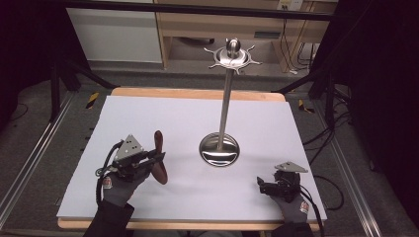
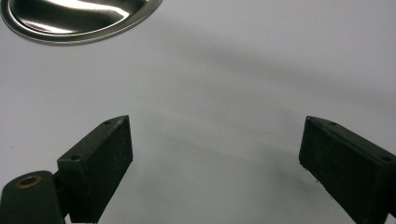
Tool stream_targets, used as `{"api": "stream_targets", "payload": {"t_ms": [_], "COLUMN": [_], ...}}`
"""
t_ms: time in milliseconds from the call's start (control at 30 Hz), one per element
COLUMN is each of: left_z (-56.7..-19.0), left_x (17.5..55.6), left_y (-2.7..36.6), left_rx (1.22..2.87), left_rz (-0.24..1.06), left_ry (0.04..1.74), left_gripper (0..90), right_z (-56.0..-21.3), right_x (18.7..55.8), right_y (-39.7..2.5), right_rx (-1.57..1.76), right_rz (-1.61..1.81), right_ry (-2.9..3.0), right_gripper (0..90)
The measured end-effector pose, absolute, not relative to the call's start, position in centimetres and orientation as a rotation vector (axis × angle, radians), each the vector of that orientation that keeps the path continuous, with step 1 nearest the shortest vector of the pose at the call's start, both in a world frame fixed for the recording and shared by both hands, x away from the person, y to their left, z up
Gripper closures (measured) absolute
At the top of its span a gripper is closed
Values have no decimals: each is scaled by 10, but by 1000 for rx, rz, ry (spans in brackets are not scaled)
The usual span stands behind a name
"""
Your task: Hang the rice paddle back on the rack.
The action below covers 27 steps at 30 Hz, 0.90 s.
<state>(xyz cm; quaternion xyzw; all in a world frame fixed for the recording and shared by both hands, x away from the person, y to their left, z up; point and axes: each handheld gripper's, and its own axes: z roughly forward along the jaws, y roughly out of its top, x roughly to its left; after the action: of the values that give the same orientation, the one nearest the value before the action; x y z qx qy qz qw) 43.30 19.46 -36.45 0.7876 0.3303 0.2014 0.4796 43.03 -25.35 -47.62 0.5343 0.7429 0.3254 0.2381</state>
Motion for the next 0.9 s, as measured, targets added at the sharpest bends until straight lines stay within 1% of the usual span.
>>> {"api": "stream_targets", "payload": {"t_ms": [500,900], "left_z": [-339,-314], "left_x": [446,450], "left_y": [182,170], "left_rx": [1861,1850], "left_rz": [500,521], "left_ry": [783,747], "left_gripper": [775,775], "right_z": [-476,-475], "right_x": [430,429], "right_y": [-253,-254], "right_rx": [1455,1456], "right_rz": [880,890], "right_ry": [2032,2018], "right_gripper": [100,100]}}
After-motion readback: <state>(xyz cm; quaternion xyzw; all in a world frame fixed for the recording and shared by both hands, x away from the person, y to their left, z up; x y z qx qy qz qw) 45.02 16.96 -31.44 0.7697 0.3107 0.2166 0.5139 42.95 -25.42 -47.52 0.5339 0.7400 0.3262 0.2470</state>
